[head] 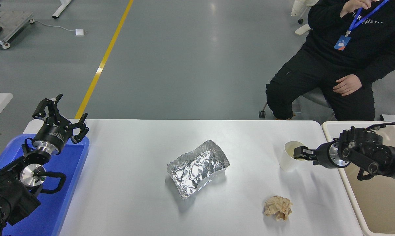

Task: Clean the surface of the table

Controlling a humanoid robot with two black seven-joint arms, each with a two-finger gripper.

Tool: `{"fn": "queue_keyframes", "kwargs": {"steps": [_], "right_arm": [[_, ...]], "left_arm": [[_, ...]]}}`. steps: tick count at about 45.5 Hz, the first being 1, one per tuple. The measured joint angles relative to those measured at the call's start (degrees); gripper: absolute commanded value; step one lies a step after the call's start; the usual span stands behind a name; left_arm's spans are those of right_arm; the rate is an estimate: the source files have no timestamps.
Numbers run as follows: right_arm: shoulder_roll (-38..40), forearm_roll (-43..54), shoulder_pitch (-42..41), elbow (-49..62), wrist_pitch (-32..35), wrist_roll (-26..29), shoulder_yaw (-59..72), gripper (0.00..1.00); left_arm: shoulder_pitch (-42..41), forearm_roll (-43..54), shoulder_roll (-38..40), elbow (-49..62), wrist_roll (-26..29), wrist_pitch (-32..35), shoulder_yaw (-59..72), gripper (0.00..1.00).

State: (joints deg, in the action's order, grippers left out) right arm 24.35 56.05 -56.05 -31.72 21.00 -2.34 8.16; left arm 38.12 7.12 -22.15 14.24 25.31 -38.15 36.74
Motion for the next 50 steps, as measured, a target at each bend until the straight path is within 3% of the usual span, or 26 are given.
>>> {"fn": "queue_keyframes", "kwargs": {"steps": [30,50], "right_arm": [[1.72,-0.78,-2.24,-0.84,1.65,-0.23,1.07,0.00],[24.80,-0.85,-12.04,-23.95,10.25,-0.21,1.52,0.00]], "left_arm": [[-0.03,0.00,0.00,0.00,0.00,0.00,0.00,1.00],[-0.03,0.00,0.00,0.00,0.00,0.00,0.00,1.00]]}}
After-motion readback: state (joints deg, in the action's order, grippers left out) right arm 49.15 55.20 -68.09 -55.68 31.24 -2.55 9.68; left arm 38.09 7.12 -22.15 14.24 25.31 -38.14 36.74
